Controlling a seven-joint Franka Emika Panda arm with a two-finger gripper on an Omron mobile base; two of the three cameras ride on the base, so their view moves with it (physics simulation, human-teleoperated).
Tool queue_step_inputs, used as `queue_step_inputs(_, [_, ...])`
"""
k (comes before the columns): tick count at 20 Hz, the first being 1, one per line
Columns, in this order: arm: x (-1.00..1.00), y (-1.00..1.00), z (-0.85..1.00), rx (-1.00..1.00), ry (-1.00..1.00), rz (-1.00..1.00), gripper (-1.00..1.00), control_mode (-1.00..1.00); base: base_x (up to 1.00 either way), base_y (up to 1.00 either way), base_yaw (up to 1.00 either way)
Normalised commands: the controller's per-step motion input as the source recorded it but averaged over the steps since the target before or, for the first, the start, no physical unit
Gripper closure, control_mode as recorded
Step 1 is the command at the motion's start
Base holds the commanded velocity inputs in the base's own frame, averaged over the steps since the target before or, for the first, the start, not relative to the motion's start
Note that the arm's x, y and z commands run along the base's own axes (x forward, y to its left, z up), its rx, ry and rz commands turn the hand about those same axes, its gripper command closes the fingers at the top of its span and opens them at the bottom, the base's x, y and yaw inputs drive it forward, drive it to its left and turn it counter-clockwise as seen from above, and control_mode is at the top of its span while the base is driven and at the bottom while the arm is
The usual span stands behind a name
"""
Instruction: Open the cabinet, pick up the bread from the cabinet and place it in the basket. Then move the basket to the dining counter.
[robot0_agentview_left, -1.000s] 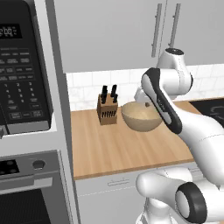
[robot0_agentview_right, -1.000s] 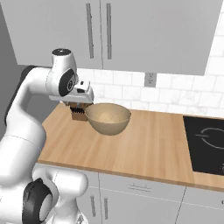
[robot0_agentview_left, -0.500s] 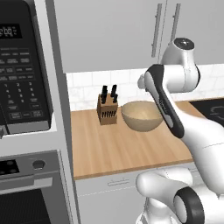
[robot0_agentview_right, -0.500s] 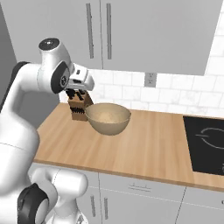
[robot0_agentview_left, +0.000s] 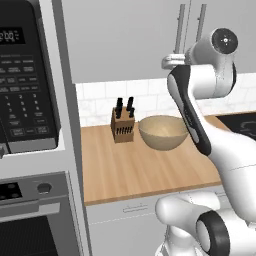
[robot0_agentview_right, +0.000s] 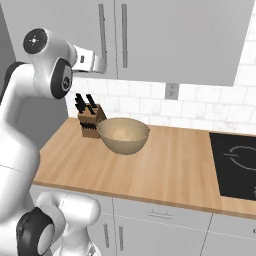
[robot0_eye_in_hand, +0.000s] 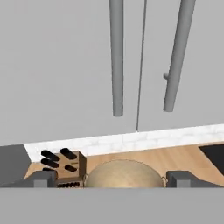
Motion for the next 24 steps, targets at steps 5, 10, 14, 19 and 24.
queue_step_inputs(5, [0.31, -0.25, 0.97, 0.08, -0.03, 0.0, -1.0, -1.0, 0.0, 0.0, 0.0])
queue_step_inputs(10, [0.31, -0.28, 0.18, 0.1, 0.06, 0.0, -1.0, -1.0, 0.0, 0.0, 0.0])
queue_step_inputs(14, [0.27, -0.07, 0.0, 0.0, 0.0, 0.0, -1.0, -1.0, 0.0, 0.0, 0.0])
queue_step_inputs(19, [0.32, 0.22, 0.0, 0.0, 0.0, 0.02, -1.0, -1.0, 0.0, 0.0, 0.0])
queue_step_inputs(24, [0.49, 0.18, -0.03, 0.0, 0.0, 0.0, -1.0, -1.0, 0.0, 0.0, 0.0])
